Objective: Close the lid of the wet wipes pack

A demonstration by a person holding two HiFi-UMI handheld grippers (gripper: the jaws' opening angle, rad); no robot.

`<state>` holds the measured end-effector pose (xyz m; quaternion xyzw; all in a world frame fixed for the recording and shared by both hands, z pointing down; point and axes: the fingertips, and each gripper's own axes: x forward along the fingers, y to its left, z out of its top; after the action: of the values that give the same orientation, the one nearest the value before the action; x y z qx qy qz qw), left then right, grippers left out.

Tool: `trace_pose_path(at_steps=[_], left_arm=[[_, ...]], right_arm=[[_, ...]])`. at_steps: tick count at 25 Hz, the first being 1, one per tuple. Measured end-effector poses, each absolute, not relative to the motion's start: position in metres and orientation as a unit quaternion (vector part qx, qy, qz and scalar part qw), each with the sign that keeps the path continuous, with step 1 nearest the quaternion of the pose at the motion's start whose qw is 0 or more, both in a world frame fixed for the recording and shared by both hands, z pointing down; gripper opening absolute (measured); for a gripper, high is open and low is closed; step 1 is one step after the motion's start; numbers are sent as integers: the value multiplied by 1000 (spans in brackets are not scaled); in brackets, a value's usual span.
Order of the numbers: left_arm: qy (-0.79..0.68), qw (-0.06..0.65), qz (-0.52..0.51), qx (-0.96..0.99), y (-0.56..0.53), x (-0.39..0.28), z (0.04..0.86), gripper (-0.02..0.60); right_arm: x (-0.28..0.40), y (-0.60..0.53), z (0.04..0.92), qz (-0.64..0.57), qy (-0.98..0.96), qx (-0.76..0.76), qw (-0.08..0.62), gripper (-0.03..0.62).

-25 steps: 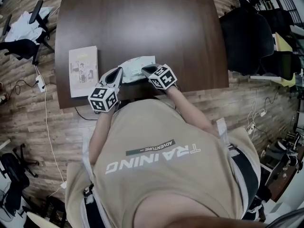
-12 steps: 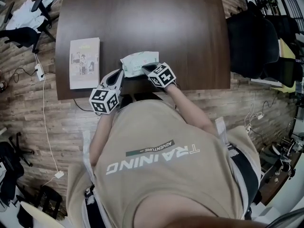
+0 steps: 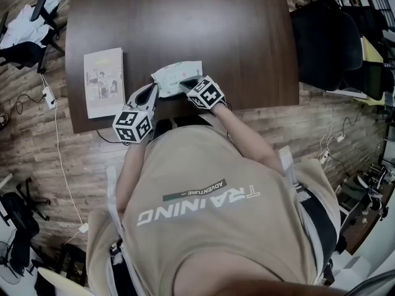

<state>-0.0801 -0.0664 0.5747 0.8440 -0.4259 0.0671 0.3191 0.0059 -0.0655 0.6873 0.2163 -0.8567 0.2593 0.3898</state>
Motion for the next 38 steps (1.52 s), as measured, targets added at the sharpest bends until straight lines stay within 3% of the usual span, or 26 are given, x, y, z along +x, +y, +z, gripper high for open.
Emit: trace_pose_path(at_steps=[12, 26, 30, 38], left_arm=[[-405, 279, 67, 868, -93, -67, 546, 5], [-410, 191, -10, 892, -151, -88, 426, 5], [-411, 200, -71, 886, -166, -103, 389, 5], [-417, 76, -61, 904, -176, -100, 311, 5]], right_arm=[[31, -90, 632, 257, -876, 267, 308, 14], [34, -169, 454, 123, -929, 324, 127, 14], [35, -180, 416, 88, -934, 333, 95, 14], [33, -184, 346, -57, -925, 360, 105, 14]])
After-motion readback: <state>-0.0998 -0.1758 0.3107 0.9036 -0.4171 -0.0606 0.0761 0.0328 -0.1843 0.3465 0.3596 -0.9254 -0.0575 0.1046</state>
